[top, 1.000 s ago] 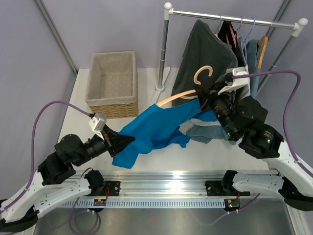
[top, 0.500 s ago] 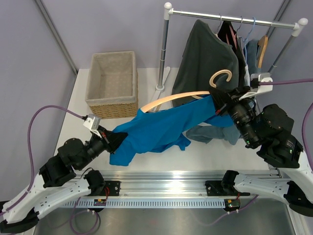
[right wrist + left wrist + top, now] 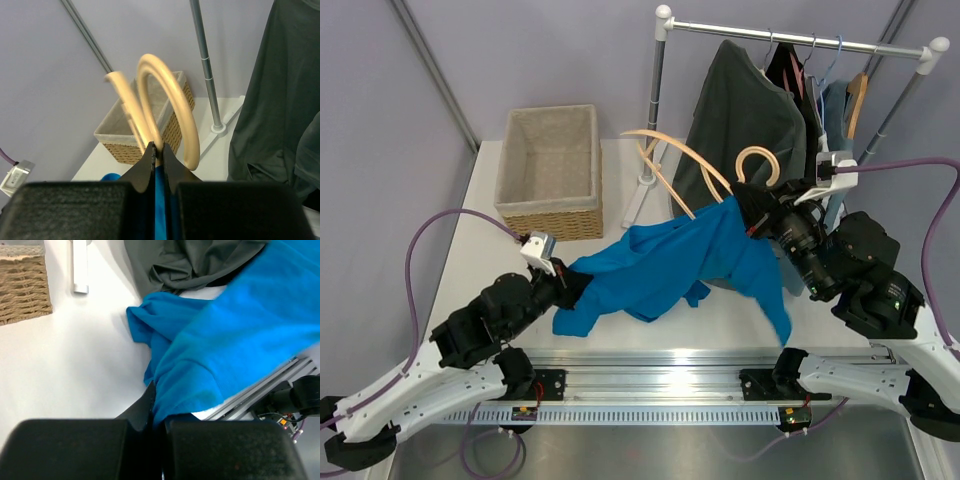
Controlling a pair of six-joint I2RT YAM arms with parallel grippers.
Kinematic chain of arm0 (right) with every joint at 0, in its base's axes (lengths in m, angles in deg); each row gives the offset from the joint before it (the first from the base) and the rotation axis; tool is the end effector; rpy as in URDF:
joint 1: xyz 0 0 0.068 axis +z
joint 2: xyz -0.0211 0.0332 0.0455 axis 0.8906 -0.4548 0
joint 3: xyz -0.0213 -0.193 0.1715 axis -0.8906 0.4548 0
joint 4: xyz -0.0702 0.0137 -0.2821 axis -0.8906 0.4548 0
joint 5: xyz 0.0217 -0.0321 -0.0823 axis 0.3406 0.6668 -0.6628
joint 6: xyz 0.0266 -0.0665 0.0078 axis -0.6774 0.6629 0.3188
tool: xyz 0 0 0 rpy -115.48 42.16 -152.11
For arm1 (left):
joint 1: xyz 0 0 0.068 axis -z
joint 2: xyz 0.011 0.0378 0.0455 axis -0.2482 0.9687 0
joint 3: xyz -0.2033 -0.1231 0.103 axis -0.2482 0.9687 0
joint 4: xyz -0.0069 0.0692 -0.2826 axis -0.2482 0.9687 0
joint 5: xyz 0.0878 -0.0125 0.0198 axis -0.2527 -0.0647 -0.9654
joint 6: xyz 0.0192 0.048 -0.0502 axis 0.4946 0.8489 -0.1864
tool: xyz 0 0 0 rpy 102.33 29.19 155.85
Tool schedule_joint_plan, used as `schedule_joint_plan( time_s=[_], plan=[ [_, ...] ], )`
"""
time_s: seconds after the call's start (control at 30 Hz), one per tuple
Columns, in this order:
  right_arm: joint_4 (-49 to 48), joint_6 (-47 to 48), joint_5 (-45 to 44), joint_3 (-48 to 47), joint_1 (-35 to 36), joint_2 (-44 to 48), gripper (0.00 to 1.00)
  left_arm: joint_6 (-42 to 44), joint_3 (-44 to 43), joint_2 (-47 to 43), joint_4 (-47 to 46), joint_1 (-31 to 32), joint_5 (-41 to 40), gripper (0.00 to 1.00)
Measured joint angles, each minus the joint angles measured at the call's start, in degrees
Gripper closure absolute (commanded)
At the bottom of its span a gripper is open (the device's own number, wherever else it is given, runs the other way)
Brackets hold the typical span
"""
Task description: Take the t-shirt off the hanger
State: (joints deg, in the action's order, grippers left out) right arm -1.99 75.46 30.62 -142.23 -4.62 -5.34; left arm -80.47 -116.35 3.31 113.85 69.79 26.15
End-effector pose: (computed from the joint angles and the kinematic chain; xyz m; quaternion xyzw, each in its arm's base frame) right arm 0.1255 0.1395 0.5095 -0.0337 0.6677 0.2671 0.6941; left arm 0.1177 -0.1379 0.3139 0.0738 0.7905 -0.3147 0.5203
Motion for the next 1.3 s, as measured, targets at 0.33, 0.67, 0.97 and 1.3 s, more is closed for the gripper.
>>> schedule_joint_plan(
  time_s=[0.33,0.67,0.97,1.3],
  plan=[
    [-1.8,-0.5,1.6,1.6,0.0,0.2,1.0,0.3,2.6,-0.2,-0.6,0.0,0.3,1.0],
    [-9.0,2.6,9.3,9.6,0.0,2.9,1.0,0.5,3.2,7.3,-2.1,0.0,-1.1,0.57],
    [-13.2,3.9,14.0,16.3,0.0,3.0,1.0,4.5,2.1,9.3,-2.7,0.0,6.9,0.17],
    [-12.5,6.1,28.8,18.9,-0.1,0.3,1.0,12.4,-17.1,7.1,-1.4,0.0,17.4,0.08]
  ],
)
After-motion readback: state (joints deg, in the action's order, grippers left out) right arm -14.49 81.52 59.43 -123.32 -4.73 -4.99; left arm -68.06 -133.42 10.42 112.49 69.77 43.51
